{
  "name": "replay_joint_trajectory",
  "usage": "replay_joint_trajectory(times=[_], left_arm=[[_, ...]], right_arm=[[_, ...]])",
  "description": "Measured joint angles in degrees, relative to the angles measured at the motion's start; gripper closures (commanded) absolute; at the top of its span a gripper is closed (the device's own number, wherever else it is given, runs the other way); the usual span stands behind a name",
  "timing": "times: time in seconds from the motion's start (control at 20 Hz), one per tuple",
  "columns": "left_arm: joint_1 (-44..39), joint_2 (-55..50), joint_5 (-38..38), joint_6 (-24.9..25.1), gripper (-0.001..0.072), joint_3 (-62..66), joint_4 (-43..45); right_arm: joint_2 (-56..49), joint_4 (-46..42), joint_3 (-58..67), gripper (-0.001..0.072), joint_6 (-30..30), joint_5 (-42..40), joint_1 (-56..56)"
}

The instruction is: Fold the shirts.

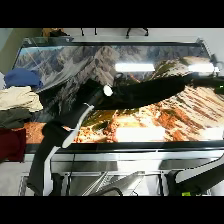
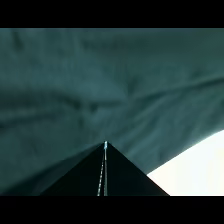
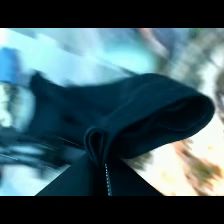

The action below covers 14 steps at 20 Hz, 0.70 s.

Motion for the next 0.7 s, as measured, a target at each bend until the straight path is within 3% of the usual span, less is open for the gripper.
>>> replay_joint_trajectory(times=[0.25,0.4,0.7], left_arm=[[-6.73,-6.80,3.19,-5.92,0.0695,8.79,-0.87],[-7.30,-5.60,3.06,-6.91,0.0695,8.61,-4.48],[3.76,11.32,-11.30,3.39,0.0695,9.86,-15.61]], right_arm=[[4.81,6.08,1.77,0.0685,0.39,4.09,-1.16],[5.62,7.04,2.03,0.0686,0.44,4.92,-1.31],[6.12,11.32,2.16,0.0685,1.20,5.64,2.62]])
